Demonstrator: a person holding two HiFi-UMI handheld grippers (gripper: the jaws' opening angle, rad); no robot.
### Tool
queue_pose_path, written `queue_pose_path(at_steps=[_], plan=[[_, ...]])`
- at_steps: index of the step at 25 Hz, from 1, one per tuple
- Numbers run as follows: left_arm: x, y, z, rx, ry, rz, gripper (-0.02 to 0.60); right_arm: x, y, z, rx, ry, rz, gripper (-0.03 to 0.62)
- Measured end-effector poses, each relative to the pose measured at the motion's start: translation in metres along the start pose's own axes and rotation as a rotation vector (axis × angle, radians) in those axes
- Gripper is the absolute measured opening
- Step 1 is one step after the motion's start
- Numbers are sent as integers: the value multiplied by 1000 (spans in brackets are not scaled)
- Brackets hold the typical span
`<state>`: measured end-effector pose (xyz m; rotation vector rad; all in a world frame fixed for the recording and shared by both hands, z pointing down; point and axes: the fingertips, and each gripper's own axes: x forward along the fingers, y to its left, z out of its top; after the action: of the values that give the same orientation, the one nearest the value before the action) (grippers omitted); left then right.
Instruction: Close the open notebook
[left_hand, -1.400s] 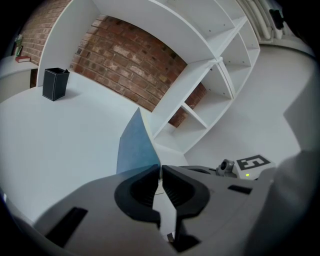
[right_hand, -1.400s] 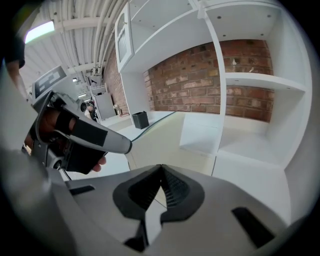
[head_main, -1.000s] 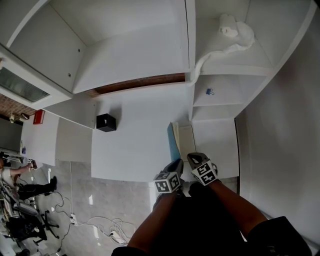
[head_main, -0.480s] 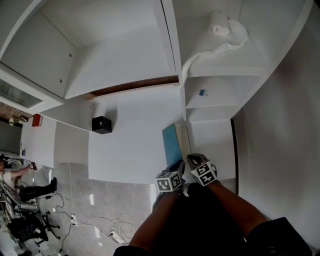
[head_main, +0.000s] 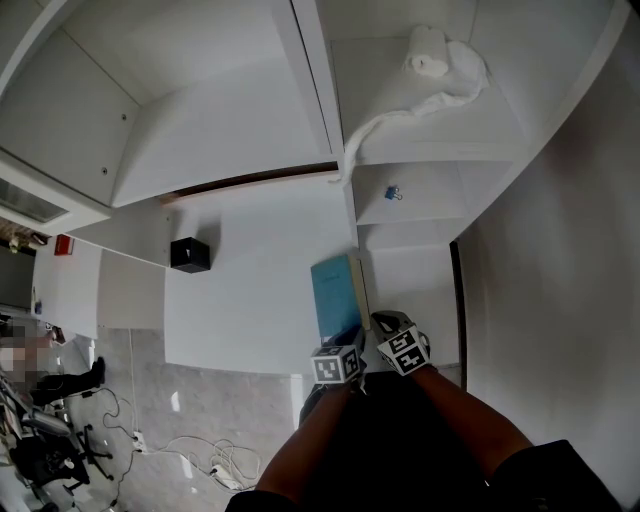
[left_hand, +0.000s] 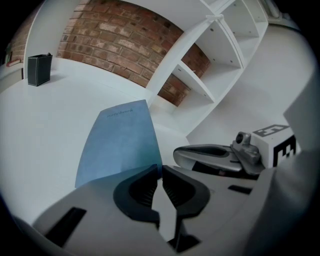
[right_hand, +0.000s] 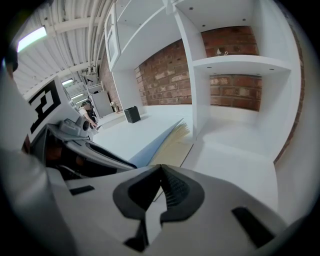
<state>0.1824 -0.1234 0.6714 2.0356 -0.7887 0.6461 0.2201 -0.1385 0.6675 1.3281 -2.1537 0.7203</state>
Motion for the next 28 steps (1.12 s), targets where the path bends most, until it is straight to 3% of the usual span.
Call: queue_pose_path(at_steps=[14,28], plan=[[39,11,-25,8,95,54,26,-9,-21,-18,-23,29,-4,0],[48,14,-31,70,110,21,26,-25,-23,-27,8,49,-22,0]])
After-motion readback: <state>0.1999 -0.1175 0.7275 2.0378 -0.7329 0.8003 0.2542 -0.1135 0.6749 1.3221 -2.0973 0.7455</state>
